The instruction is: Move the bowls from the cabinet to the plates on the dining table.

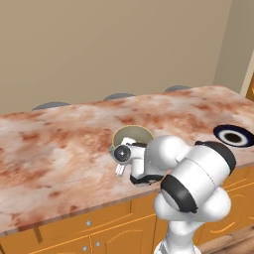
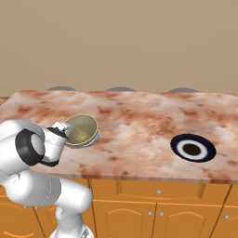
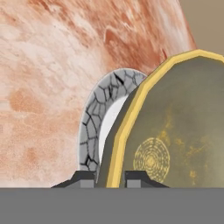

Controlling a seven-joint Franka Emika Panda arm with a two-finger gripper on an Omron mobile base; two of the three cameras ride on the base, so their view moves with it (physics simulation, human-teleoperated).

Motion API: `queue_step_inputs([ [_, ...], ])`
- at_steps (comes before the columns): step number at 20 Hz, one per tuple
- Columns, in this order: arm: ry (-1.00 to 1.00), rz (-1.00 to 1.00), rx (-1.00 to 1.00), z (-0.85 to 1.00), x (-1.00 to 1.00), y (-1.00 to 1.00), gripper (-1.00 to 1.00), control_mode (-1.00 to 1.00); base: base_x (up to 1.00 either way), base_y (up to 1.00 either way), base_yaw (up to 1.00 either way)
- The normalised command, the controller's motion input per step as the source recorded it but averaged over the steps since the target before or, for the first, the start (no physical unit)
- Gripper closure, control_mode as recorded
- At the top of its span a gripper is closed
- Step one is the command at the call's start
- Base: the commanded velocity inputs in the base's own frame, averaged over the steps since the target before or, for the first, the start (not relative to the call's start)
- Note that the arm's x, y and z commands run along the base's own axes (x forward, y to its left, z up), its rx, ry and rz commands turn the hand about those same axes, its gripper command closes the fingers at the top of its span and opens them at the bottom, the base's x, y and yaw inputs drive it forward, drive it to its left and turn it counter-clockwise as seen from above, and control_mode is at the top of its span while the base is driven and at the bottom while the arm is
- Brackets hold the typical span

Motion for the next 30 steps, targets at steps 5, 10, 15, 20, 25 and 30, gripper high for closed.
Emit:
queue_step_inputs([
  [5,0.01,0.0,0.0,-0.07,0.13,0.0,1.0,-1.0,0.0,0.0,0.0],
  [10,0.01,0.0,0.03,-0.02,0.02,0.0,1.0,-1.0,0.0,0.0,0.0],
  [15,0.0,0.0,0.04,0.0,-0.16,0.05,-1.0,-1.0,0.0,0.0,0.0],
  [20,0.0,0.0,0.06,0.16,-0.34,0.0,-1.0,-1.0,0.0,0.0,0.0],
  [25,0.0,0.0,0.06,0.61,-0.23,0.0,-1.0,-1.0,0.0,0.0,0.0],
  [30,0.0,0.0,0.06,0.94,-0.09,0.0,-1.0,-1.0,0.0,0.0,0.0],
])
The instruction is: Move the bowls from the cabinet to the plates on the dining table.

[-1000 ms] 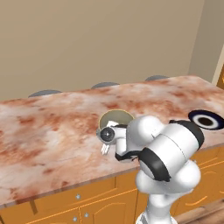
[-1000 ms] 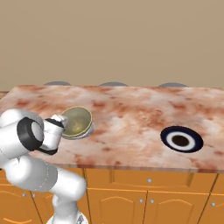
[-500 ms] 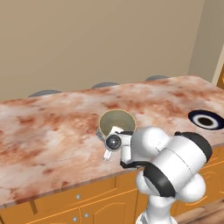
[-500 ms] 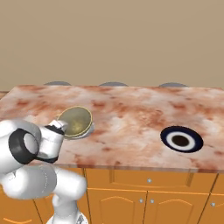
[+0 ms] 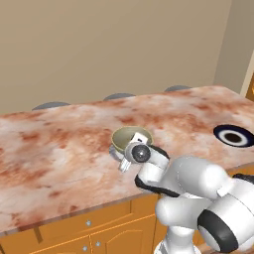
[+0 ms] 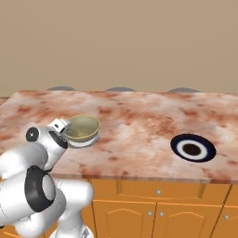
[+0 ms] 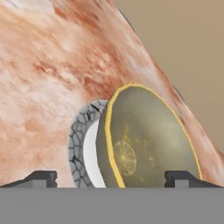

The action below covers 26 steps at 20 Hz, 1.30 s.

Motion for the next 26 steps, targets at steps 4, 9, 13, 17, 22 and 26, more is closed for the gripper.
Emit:
queue_step_inputs([
  [4,0.0,0.0,0.06,0.82,-0.09,0.0,-1.0,-1.0,0.0,0.0,0.0],
  [9,0.0,0.0,0.02,0.44,-0.37,0.03,-1.0,-1.0,0.0,0.0,0.0],
  [13,0.0,0.0,0.01,0.19,-0.69,0.01,-1.0,-1.0,0.0,0.0,0.0],
  [17,0.0,0.0,0.03,0.0,-0.75,-0.03,-1.0,-1.0,0.0,0.0,0.0],
  [22,0.0,-0.01,0.06,-0.04,-0.59,-0.46,-1.0,-1.0,0.0,0.0,0.0],
  [26,-0.01,-0.11,0.22,0.17,-0.4,-0.53,-1.0,-1.0,0.0,0.0,0.0],
])
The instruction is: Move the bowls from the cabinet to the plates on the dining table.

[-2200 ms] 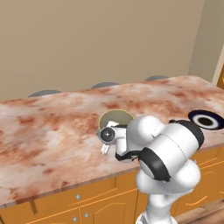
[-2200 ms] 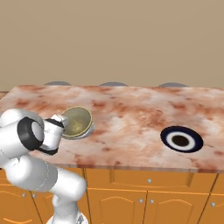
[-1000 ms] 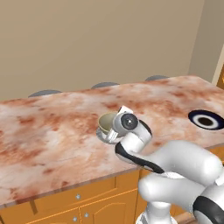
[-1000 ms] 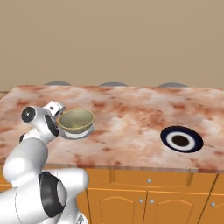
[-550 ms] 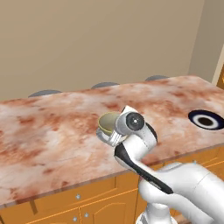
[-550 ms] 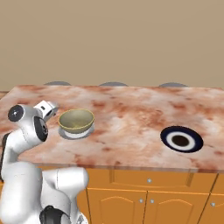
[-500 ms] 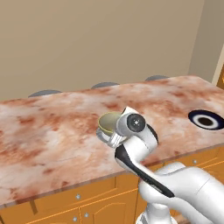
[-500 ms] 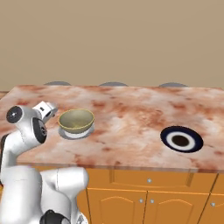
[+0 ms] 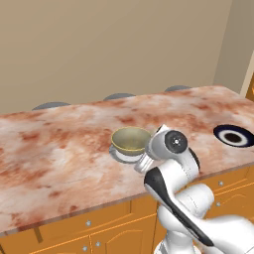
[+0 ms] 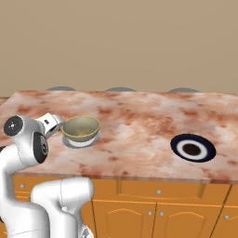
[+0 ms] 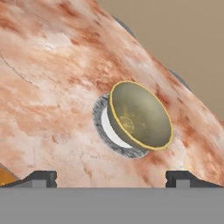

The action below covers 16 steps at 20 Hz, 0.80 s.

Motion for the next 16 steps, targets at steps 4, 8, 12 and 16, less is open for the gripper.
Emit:
queue_step_inputs([
  [4,0.0,-0.13,0.33,0.18,-0.37,-0.42,-1.0,-1.0,0.0,0.0,0.0],
  [8,0.0,-0.12,0.32,0.05,-0.43,-0.34,-1.0,-1.0,0.0,0.0,0.0],
  [12,0.0,-0.1,0.24,0.0,-0.43,-0.23,-1.0,-1.0,0.0,0.0,0.0],
  [16,0.0,-0.03,0.12,0.0,-0.23,-0.12,-1.0,-1.0,0.0,0.0,0.0],
])
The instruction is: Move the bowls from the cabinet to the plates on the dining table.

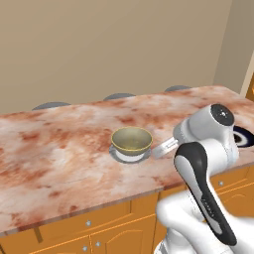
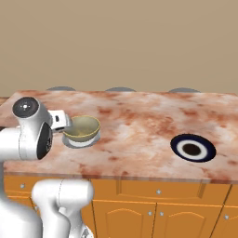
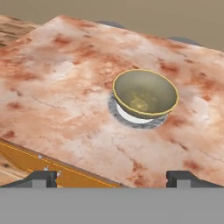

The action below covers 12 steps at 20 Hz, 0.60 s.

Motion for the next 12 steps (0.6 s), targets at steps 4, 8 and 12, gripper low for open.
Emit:
queue_step_inputs([
  [4,0.0,-0.01,0.03,0.0,-0.19,-0.09,-1.0,1.0,-0.13,-0.05,0.0],
  [8,0.0,0.0,0.0,0.0,0.0,0.0,-1.0,1.0,-0.69,-0.25,-0.01],
  [12,0.0,0.0,0.0,0.0,0.0,0.0,-1.0,1.0,-0.89,-0.33,0.0],
])
